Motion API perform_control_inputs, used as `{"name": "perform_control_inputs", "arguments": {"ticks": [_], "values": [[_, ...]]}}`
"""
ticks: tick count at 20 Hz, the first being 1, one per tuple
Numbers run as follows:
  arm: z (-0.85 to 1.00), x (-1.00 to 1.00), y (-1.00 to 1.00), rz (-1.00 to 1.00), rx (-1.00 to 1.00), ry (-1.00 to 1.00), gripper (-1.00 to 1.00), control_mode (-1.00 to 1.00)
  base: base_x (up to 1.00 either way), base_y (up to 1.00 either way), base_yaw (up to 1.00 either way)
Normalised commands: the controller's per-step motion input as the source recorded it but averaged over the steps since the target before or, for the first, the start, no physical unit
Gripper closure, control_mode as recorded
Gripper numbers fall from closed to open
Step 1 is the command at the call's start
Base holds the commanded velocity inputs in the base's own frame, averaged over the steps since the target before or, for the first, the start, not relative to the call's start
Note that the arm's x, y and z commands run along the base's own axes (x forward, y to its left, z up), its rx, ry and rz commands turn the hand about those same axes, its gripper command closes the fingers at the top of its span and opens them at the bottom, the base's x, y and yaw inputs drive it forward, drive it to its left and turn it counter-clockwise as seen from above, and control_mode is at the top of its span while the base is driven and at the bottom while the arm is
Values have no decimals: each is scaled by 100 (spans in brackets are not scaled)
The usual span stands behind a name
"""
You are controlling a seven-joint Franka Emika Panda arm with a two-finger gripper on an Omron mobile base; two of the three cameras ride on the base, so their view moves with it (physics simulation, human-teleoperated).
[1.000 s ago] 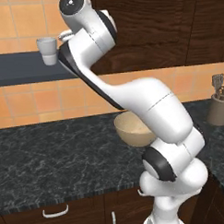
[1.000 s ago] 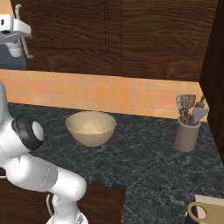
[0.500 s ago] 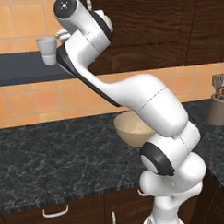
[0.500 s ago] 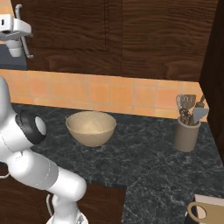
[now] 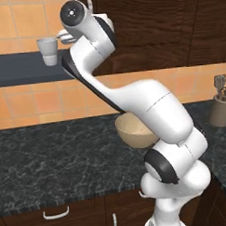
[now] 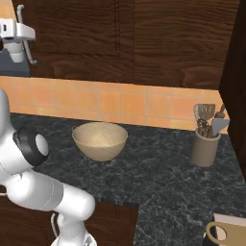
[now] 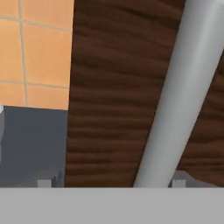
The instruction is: Open the cabinet, pick up the bread from the cabinet and place it in the basket. Then move the basket to the dining counter.
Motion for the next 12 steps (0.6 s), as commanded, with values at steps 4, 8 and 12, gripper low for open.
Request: {"name": "perform_control_inputs", "arguments": {"ticks": [4,8,12], "values": [[0,10,0,8,0,-6,100,-100,0,0,0],[0,0,0,4,0,-3,100,-100,0,0,0],[-10,-7,0,0,1,0,100,-100,0,0,0]]}}
